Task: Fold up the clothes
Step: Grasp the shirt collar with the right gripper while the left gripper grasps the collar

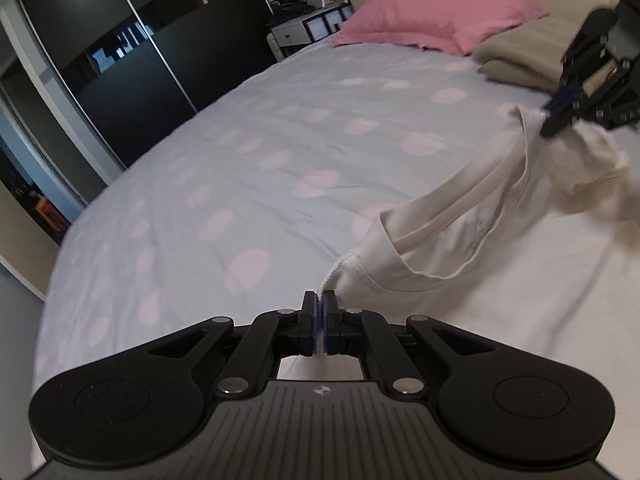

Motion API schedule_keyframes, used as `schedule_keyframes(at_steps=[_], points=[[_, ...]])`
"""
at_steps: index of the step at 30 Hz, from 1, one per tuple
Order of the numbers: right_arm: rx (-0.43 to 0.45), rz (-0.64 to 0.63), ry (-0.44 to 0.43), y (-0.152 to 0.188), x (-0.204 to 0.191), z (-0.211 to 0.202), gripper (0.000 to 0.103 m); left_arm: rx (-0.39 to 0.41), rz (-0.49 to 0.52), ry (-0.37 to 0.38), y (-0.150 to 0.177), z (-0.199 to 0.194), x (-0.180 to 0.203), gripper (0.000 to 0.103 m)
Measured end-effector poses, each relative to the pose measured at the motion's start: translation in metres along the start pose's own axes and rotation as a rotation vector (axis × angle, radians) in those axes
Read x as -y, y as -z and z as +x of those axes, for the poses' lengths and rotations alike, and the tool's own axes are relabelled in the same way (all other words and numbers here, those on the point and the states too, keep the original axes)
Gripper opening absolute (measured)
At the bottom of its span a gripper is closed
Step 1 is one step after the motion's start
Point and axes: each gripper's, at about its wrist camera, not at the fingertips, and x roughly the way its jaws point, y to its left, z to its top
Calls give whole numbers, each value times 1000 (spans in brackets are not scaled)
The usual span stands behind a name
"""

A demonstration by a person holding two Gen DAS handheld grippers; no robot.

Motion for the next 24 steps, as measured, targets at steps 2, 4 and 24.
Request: schedule_keyframes(at_steps=[2, 4, 24], points=[[4, -34, 66, -8, 1, 16, 8, -12, -1, -28, -9, 18, -4, 1], [2, -53, 118, -15, 3, 36, 8, -25, -3, -55, -17, 37, -8, 1], [-140, 64, 159, -6, 36, 168, 20, -120, -37, -63, 5, 131, -6, 14]])
